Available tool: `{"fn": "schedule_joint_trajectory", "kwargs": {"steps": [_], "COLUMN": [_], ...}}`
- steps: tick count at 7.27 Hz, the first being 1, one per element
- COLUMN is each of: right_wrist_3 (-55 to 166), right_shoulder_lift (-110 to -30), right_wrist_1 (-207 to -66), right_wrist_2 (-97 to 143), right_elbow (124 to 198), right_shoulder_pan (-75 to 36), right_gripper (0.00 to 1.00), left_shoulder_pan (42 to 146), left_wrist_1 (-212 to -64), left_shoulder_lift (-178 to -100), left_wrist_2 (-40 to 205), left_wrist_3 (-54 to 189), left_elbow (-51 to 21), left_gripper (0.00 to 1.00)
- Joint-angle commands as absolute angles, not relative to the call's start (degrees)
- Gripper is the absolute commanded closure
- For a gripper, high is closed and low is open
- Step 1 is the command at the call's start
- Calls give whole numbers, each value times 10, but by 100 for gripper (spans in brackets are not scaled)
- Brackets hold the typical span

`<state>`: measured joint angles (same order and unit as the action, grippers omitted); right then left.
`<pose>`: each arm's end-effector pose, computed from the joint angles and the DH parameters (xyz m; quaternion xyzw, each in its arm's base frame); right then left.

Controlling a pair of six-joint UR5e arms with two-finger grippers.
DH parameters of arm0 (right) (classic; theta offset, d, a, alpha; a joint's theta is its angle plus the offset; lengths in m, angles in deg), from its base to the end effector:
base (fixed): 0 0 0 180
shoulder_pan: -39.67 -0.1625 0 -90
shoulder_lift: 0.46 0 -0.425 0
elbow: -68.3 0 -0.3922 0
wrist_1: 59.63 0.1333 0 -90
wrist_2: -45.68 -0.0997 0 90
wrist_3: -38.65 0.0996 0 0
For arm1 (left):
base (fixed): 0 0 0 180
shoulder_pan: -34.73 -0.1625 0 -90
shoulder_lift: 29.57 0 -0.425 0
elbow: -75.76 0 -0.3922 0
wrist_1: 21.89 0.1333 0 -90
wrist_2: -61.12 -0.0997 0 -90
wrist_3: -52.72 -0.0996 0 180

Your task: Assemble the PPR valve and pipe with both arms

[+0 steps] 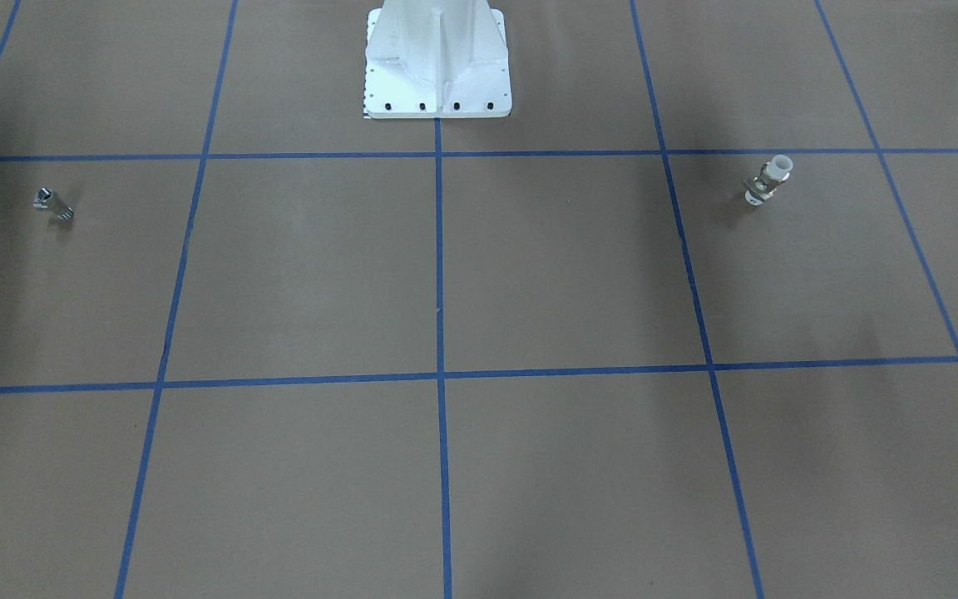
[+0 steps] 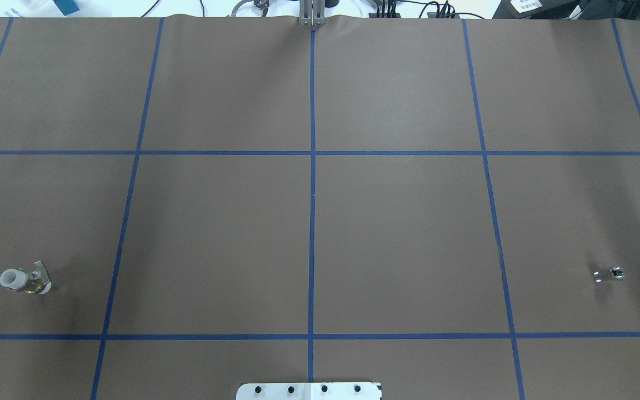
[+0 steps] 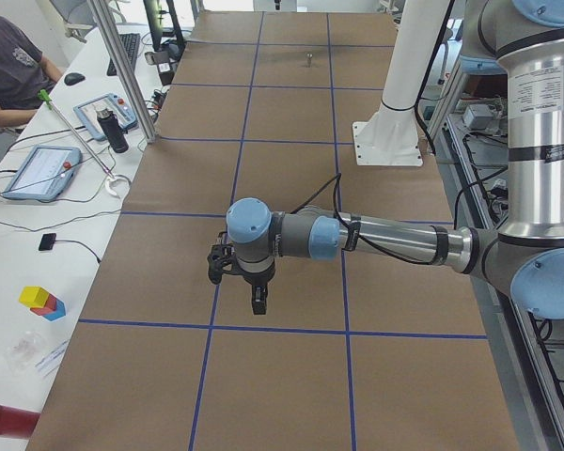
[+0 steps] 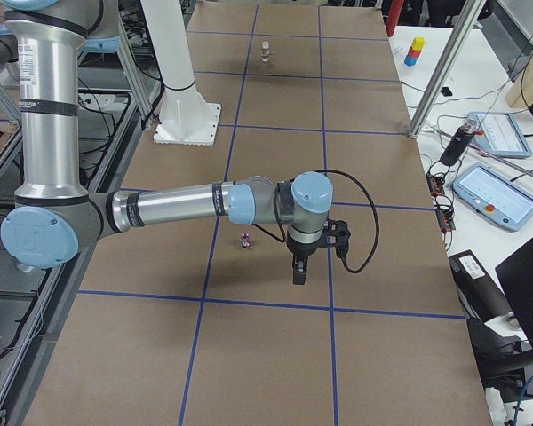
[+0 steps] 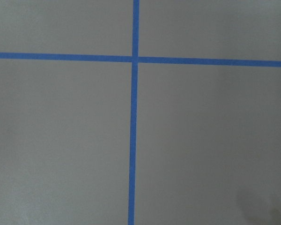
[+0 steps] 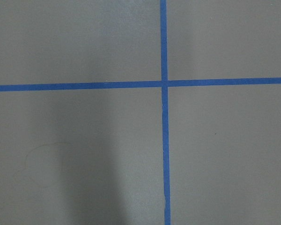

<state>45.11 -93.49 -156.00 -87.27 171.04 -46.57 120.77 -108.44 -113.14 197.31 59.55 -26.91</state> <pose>0.0346 -0.4712 0.5877 -0.0056 -0.3669 0.0112 0.9302 -0.0305 -0.4484 0.6062 -0.0146 0.3925 -0.0135 0.9195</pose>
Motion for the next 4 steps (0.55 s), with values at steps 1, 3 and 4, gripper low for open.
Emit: {"fn": "schedule_joint_trajectory", "kwargs": {"steps": [1, 3, 4], "right_wrist_3": [452, 452, 452], "right_shoulder_lift": [-944, -946, -946], "right_wrist_1": [-1560, -1559, -1559], "right_wrist_2": [-880, -881, -881], "right_elbow": [1718, 1719, 1719], "right_shoulder_pan": [-466, -466, -466], "right_gripper": [0, 0, 0], "left_shoulder_pan": [1208, 1208, 1209], "left_wrist_1": [-1085, -1085, -1087], "left_shoulder_lift": [-1134, -1134, -1133], "left_wrist_2": [1972, 1972, 1973], "left_wrist_3": [599, 600, 600], "left_elbow": [-277, -294, -296], "left_gripper": [0, 0, 0]}}
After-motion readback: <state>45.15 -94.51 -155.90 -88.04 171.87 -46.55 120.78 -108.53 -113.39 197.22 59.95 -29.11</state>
